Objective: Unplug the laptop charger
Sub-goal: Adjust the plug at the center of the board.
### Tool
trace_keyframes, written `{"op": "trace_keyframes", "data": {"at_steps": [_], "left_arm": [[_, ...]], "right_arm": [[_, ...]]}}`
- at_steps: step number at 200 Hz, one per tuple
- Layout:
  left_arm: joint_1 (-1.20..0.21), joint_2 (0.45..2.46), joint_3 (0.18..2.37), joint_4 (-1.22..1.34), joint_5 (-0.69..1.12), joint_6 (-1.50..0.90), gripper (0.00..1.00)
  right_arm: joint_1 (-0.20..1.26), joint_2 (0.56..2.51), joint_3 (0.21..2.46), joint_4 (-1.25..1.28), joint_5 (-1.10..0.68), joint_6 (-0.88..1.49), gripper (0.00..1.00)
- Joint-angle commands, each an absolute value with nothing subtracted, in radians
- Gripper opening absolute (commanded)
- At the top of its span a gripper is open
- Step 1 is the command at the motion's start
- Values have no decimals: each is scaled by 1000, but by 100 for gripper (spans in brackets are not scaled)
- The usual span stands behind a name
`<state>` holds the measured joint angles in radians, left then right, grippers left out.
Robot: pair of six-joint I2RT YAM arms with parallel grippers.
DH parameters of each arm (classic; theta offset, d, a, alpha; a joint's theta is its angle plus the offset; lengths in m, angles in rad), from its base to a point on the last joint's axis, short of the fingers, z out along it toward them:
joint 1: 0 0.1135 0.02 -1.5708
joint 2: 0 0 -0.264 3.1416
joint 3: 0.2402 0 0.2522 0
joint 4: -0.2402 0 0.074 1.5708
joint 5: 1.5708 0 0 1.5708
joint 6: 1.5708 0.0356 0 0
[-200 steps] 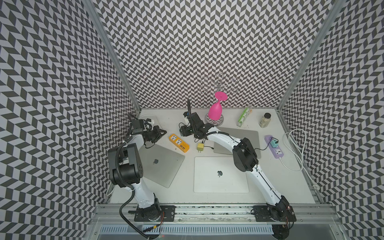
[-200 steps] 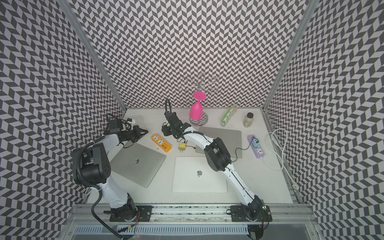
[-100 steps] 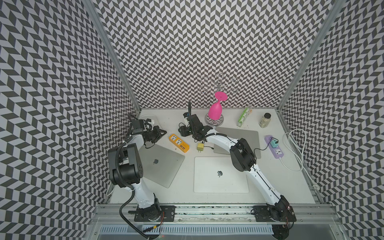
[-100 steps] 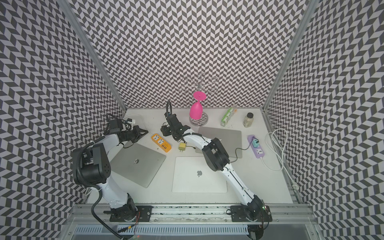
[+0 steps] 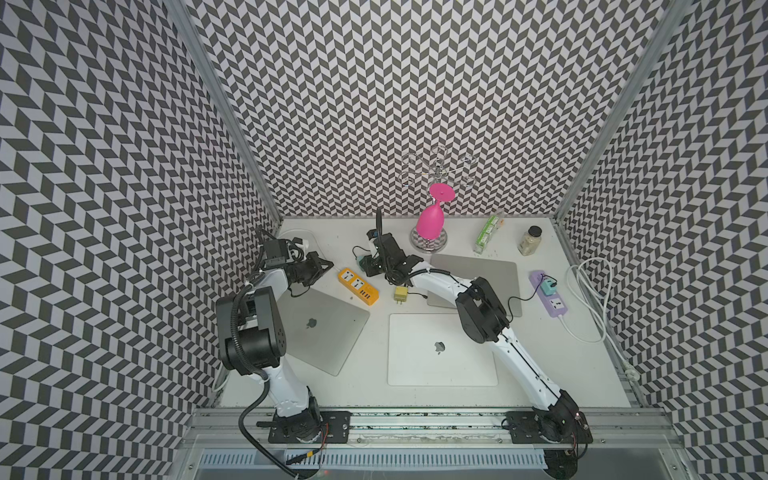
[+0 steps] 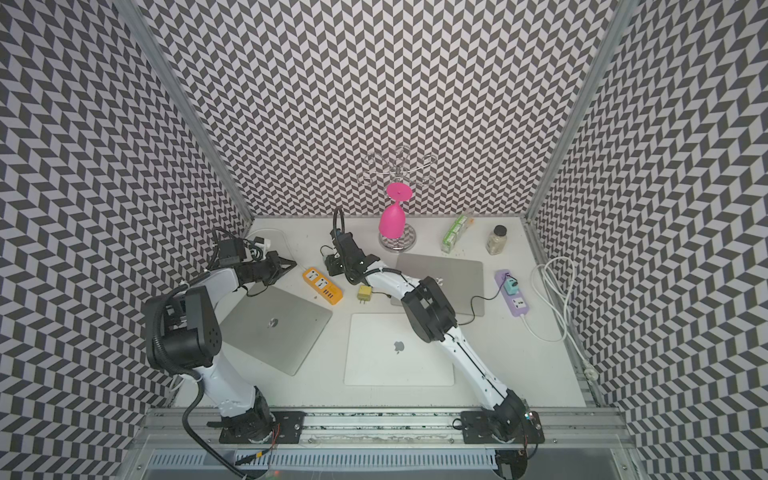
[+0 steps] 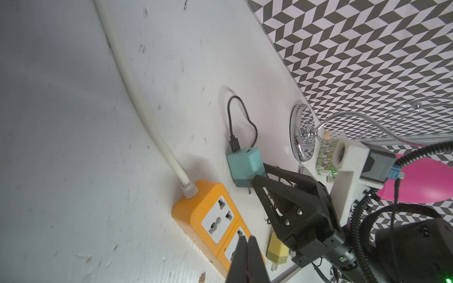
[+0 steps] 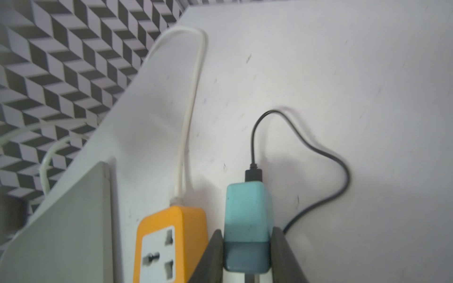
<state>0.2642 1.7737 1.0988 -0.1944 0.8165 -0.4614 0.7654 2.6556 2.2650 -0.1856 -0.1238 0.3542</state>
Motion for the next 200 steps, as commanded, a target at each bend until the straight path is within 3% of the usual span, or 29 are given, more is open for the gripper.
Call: {"op": "trace_keyframes", "data": {"at_steps": [1, 81, 126, 176, 200], "left_arm": [[268, 1766, 1092, -186, 823, -445, 0], [245, 1770, 1098, -180, 838, -453, 0], [233, 1775, 1109, -173, 840, -460, 0], [185, 1789, 1122, -161, 837, -479, 0], [181, 1793, 1126, -159, 831, -484, 0]], "right_arm": [[768, 2605, 2200, -107, -117, 379, 19], [680, 2530, 1972, 169, -401, 749, 16], [658, 2518, 1925, 165, -398, 787, 17], [664, 2498, 1950, 25, -277, 685, 43], [679, 2453, 1914, 29, -207, 630, 46]]}}
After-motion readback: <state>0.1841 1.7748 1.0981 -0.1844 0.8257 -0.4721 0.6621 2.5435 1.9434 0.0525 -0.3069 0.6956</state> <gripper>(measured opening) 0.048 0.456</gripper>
